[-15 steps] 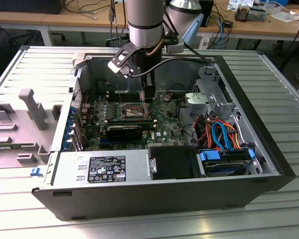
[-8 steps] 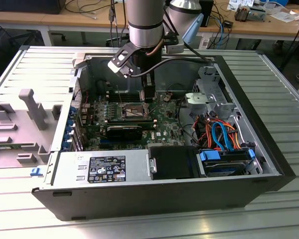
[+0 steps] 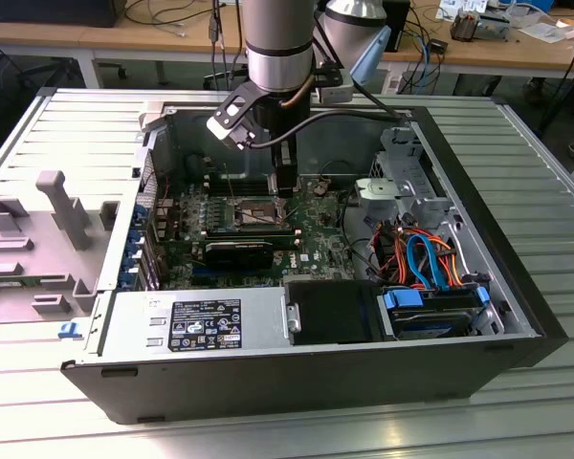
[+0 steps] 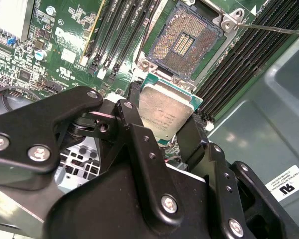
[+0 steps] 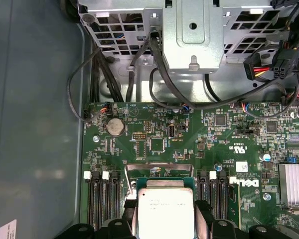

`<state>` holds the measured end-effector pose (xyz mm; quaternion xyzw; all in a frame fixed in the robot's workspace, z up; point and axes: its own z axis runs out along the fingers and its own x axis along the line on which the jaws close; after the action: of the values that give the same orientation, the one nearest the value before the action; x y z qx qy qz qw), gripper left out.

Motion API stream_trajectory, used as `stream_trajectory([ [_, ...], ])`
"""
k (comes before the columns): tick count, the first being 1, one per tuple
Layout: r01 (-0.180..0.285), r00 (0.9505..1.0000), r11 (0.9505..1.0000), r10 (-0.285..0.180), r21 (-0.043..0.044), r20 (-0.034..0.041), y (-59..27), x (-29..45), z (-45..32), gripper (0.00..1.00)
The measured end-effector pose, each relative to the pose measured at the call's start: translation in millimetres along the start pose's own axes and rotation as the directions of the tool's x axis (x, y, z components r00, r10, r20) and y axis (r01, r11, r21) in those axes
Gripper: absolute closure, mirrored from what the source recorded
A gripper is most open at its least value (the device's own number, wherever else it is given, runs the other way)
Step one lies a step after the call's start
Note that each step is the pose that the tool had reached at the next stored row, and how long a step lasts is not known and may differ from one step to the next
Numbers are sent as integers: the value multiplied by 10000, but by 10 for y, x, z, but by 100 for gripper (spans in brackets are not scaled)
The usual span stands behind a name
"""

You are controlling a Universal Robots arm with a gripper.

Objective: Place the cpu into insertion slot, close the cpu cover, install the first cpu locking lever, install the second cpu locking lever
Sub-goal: 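Place the cpu into insertion slot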

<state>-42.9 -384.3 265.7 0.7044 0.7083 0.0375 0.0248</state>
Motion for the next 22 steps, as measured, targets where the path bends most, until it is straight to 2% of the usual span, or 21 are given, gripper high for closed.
stream_trajectory([
  [17,-260,9997,9997,260,-4,23,-1,0,4,45],
  [22,-260,9997,9997,260,-5,23,-25,0,5,45],
])
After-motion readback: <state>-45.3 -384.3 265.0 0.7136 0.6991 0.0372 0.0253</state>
